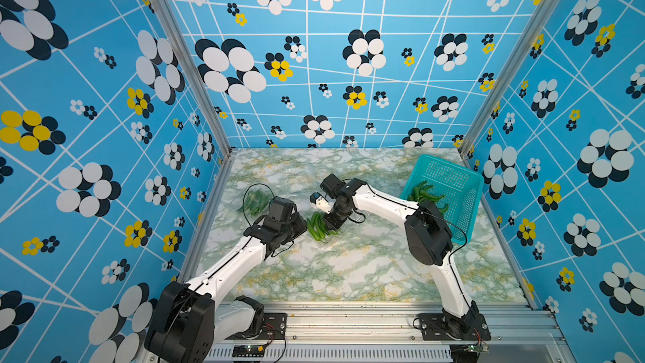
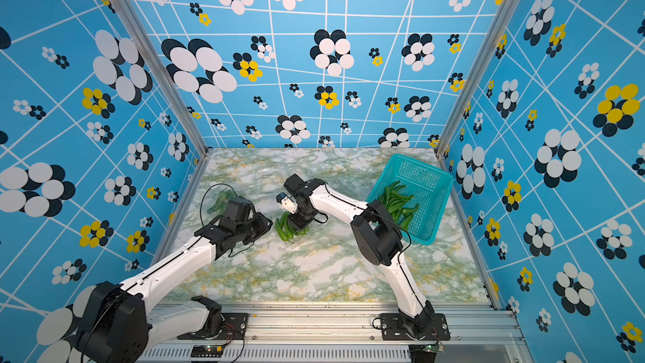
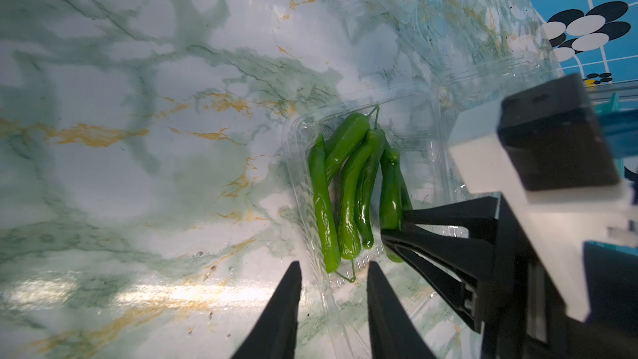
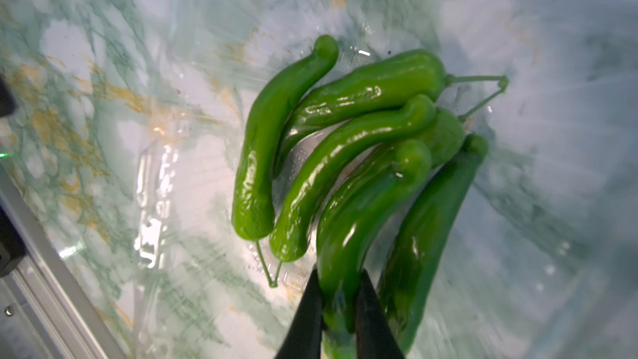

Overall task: Take small green peppers out of containers
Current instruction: Pick up the green pepper from the packing box, then place the green pepper in the basket.

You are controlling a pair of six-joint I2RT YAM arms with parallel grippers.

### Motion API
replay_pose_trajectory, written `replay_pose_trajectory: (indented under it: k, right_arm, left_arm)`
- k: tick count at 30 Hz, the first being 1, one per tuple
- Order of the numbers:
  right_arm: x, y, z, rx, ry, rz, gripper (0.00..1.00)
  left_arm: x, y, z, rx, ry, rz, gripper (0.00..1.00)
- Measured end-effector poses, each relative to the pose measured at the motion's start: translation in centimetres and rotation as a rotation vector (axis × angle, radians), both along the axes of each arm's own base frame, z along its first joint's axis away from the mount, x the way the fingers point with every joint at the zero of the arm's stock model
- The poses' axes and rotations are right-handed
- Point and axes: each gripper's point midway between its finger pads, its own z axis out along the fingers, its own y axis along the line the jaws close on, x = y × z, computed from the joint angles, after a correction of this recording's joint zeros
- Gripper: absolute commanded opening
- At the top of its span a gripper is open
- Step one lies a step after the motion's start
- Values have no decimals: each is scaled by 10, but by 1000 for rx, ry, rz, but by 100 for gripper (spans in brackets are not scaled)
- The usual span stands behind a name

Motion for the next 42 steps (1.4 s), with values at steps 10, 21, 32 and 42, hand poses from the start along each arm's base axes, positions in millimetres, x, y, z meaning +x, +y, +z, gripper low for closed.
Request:
replay_pose_trajectory:
  k: [10, 21, 32, 42]
  right_arm:
    - [7, -26, 130, 145, -244, -62, 0]
    - [72, -174, 178, 67, -475, -538, 0]
    - [82, -341, 141, -138, -495, -1027, 0]
    - [69, -372, 83, -230, -362, -1135, 27]
  left_arm:
    - [12, -10, 1, -5, 13, -18, 35]
    - [55, -107, 54, -44, -83, -214, 35]
    - [67, -242, 69, -112, -107, -484, 35]
    - [58, -290, 63, -142, -91, -589, 35]
